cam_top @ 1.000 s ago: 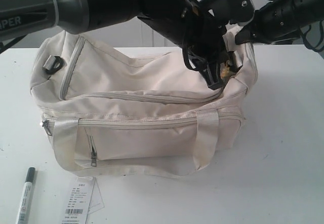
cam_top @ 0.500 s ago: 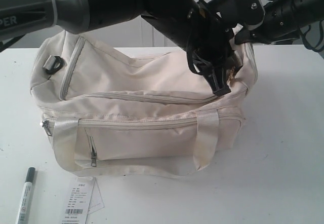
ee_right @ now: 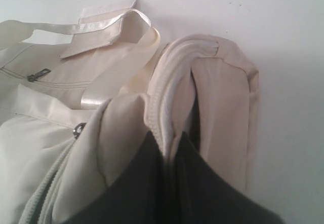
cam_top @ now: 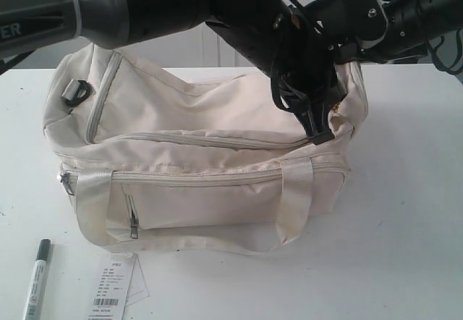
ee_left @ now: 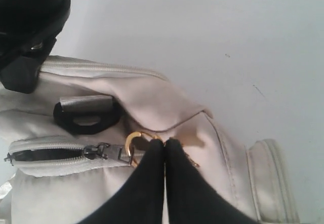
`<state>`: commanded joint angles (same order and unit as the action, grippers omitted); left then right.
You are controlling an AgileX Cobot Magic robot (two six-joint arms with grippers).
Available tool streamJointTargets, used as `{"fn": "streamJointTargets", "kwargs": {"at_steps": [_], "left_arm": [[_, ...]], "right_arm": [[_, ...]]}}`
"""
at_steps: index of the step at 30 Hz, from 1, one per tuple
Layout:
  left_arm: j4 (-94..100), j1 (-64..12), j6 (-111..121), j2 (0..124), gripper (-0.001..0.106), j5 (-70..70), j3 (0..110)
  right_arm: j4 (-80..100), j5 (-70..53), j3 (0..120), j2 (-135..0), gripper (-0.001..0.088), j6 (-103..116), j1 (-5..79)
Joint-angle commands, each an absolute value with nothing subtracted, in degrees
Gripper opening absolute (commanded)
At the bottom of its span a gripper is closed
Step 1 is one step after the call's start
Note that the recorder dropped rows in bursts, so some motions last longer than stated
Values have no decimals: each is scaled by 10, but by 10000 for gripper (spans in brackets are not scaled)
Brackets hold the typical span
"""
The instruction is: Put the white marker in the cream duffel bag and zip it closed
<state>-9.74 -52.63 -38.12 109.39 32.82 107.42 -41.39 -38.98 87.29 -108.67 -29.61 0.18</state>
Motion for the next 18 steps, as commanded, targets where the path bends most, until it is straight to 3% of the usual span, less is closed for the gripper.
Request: {"fn": "streamJointTargets", "kwargs": {"at_steps": [18], "left_arm": [[-102, -528, -371, 1063, 0, 366, 1074]], "right_arm": [[-414, -395, 873, -1087, 0, -282, 2]]}}
